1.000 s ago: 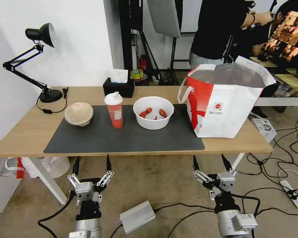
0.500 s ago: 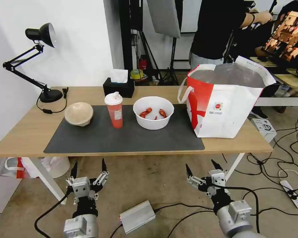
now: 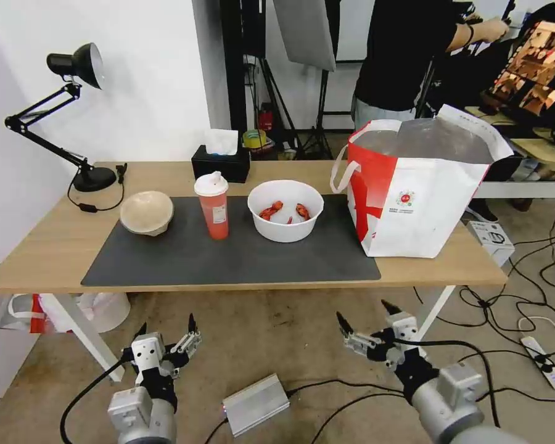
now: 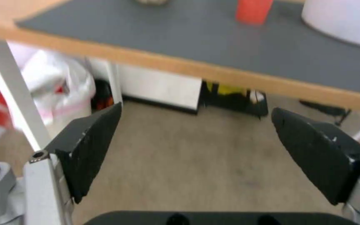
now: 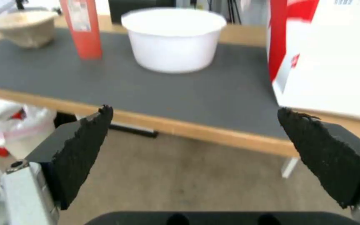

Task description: Pick up the trash from the table and place it into the takeout bag.

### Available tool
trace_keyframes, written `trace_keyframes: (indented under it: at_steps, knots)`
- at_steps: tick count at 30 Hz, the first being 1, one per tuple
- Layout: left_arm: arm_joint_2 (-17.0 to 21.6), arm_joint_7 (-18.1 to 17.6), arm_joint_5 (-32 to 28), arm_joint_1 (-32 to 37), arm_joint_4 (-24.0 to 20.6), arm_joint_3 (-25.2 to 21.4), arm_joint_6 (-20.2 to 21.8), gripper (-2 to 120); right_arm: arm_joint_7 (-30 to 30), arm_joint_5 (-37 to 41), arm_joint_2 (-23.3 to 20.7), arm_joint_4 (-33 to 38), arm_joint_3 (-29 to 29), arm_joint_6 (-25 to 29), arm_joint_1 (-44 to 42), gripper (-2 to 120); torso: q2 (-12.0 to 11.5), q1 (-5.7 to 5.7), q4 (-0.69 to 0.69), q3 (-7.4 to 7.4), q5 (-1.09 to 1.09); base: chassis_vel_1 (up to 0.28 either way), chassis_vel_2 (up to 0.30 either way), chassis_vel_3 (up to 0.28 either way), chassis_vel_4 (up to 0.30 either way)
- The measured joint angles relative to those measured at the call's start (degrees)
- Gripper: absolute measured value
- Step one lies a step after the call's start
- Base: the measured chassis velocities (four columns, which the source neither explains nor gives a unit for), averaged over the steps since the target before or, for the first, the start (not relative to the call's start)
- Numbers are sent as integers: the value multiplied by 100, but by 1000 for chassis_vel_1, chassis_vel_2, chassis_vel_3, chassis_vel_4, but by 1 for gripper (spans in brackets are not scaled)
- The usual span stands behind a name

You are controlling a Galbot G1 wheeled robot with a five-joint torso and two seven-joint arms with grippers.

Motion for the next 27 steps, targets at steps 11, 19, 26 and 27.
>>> trace_keyframes:
  at_steps: [11, 19, 26, 27]
  knots:
    - [-379, 232, -658, 152, -465, -236, 1560, 97, -51, 327, -80, 184, 66, 268, 44, 100, 0, 0, 0, 0, 1, 0, 0, 0, 0]
    - [-432, 264, -750, 173, -527, -268, 1780, 97, -55, 337, -110, 225, 80, 344, 2, 100, 0, 0, 0, 0, 1, 0, 0, 0, 0]
    - [-432, 362, -724, 186, -550, -295, 1462, 97, -66, 331, -118, 226, 71, 404, -11, 100, 0, 0, 0, 0, 1, 0, 0, 0, 0]
    - [-430, 397, -707, 191, -550, -301, 1341, 97, -69, 330, -122, 225, 67, 406, -11, 100, 0, 0, 0, 0, 0, 0, 0, 0, 0]
